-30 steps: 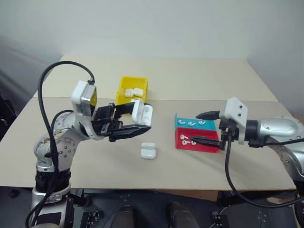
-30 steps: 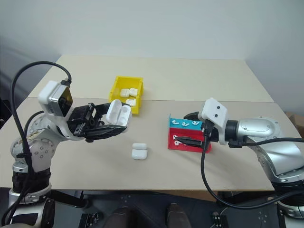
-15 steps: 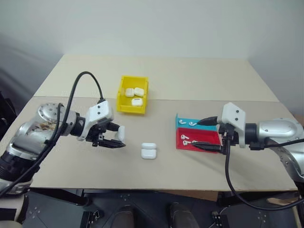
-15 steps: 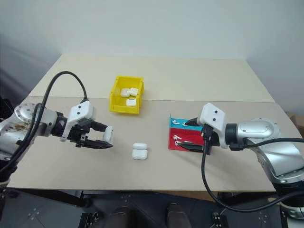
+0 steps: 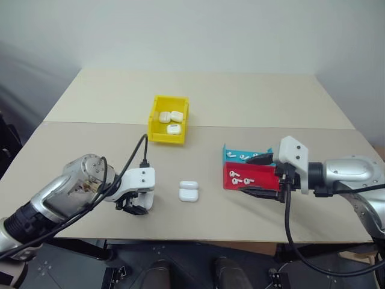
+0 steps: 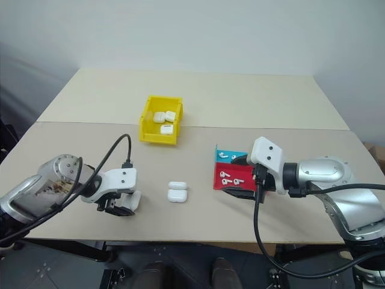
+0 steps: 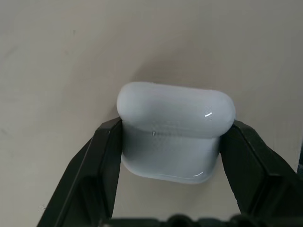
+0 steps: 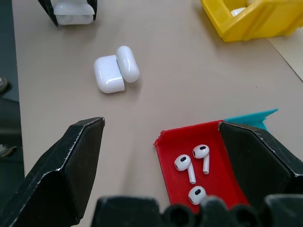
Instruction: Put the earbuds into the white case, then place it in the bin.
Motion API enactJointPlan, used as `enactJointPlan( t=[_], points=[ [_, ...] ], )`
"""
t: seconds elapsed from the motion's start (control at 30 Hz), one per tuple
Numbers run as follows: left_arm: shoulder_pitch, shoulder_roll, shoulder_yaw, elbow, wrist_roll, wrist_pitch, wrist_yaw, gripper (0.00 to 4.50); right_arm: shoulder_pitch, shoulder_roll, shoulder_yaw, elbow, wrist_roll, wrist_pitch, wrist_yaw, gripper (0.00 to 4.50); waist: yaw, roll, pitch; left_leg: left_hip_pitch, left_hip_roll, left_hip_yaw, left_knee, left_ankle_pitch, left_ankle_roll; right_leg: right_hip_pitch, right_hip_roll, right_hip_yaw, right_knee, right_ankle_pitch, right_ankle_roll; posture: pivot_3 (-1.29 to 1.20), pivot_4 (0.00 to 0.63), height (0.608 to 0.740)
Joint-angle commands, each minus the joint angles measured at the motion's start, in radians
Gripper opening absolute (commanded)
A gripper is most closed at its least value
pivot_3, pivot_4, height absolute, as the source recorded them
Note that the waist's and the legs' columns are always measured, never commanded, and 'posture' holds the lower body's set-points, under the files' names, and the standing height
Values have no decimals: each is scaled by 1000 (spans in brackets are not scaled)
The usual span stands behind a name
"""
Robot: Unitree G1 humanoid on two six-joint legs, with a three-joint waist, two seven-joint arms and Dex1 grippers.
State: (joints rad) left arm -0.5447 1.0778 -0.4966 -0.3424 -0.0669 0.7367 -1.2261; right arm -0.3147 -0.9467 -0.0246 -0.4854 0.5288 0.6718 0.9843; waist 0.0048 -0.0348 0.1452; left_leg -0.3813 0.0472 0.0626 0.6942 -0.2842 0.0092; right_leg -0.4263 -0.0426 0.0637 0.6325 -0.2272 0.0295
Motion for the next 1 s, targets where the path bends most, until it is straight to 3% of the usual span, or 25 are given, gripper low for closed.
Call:
enactJointPlan(
  t=[0.03,0.1,0.23,0.43,0.67,1.0],
  points=[
    [7,-8,14,11,25,-14,4,4031,8,-8,-43,-35,18,5,-6,4500,2,0,0,0,0,0,0,0,0,0,0,0,0,0,0,0,150,740],
    [7,-11,40,-1,7,-4,-7,4439,17,-7,-48,-42,24,5,-9,4500,3,0,0,1,0,0,0,0,0,0,0,0,0,0,0,0,150,740],
    [14,11,39,-12,32,-25,-16,4439,24,-3,-53,-47,26,5,-10,4500,2,0,0,0,0,0,0,0,0,0,0,0,0,0,0,0,150,740],
    [21,61,28,26,97,-191,-70,4439,25,11,-47,-47,28,4,-13,4500,2,0,0,0,0,0,0,0,0,0,0,0,0,0,0,0,150,740],
    [-11,-2,27,141,124,-327,-114,4439,35,22,-57,-64,35,10,-18,4500,9,0,0,1,0,0,0,0,0,1,0,0,0,0,0,0,150,740],
    [-51,-81,31,245,141,-370,-186,4439,64,8,-84,-88,57,12,-31,4500,10,0,0,3,0,0,1,0,0,3,0,0,1,0,0,0,150,740]
  ],
)
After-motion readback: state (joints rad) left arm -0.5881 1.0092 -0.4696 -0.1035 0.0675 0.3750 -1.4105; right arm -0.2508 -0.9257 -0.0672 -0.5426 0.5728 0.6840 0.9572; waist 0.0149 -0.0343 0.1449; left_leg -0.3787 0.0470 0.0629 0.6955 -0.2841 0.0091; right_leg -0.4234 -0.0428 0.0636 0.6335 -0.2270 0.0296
